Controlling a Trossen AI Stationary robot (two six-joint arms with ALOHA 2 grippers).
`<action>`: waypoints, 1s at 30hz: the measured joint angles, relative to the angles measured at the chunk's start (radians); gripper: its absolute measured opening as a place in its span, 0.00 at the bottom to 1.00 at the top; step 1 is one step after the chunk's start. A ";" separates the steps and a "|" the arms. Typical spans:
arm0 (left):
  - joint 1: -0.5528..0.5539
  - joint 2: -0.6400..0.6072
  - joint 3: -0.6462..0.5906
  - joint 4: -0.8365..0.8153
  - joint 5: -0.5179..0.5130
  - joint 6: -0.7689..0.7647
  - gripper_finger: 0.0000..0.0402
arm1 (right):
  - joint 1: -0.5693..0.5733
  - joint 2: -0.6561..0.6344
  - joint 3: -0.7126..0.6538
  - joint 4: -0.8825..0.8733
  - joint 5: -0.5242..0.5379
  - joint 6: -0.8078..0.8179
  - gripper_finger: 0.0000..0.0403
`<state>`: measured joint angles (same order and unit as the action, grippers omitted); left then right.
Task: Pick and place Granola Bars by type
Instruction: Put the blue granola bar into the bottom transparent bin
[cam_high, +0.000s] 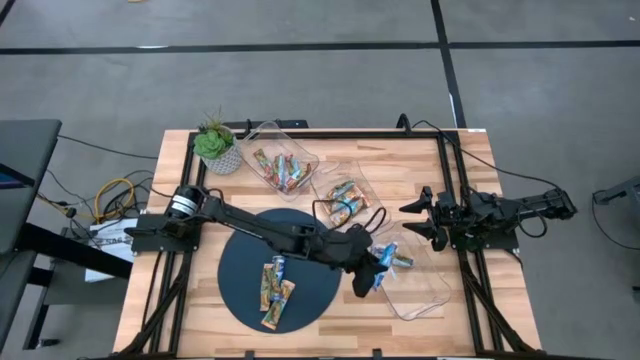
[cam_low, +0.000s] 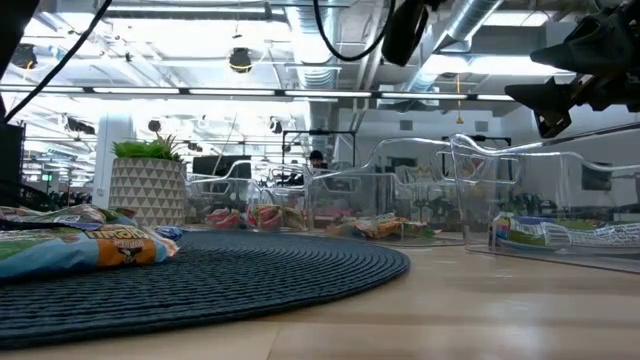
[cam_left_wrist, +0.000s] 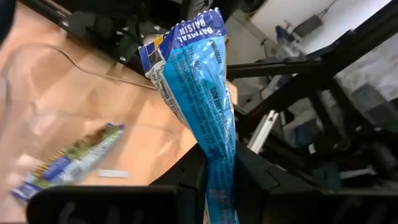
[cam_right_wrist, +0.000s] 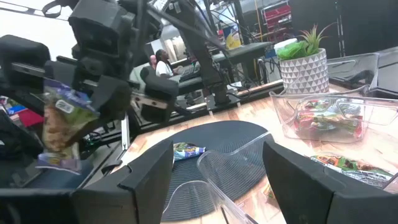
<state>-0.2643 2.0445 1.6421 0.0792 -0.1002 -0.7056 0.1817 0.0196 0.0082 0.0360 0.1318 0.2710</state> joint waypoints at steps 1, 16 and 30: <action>0.004 0.000 0.000 -0.010 0.002 0.020 0.12 | 0.000 0.000 0.000 0.000 0.000 0.000 0.60; 0.054 0.001 0.099 -0.227 -0.043 0.441 0.12 | 0.000 0.000 0.000 0.000 0.000 0.000 0.60; 0.075 0.127 0.175 -0.171 -0.049 0.679 0.12 | 0.000 0.000 0.000 -0.001 0.000 0.000 0.60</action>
<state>-0.1893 2.1716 1.8170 -0.0918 -0.1493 -0.0267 0.1817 0.0193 0.0082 0.0351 0.1314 0.2707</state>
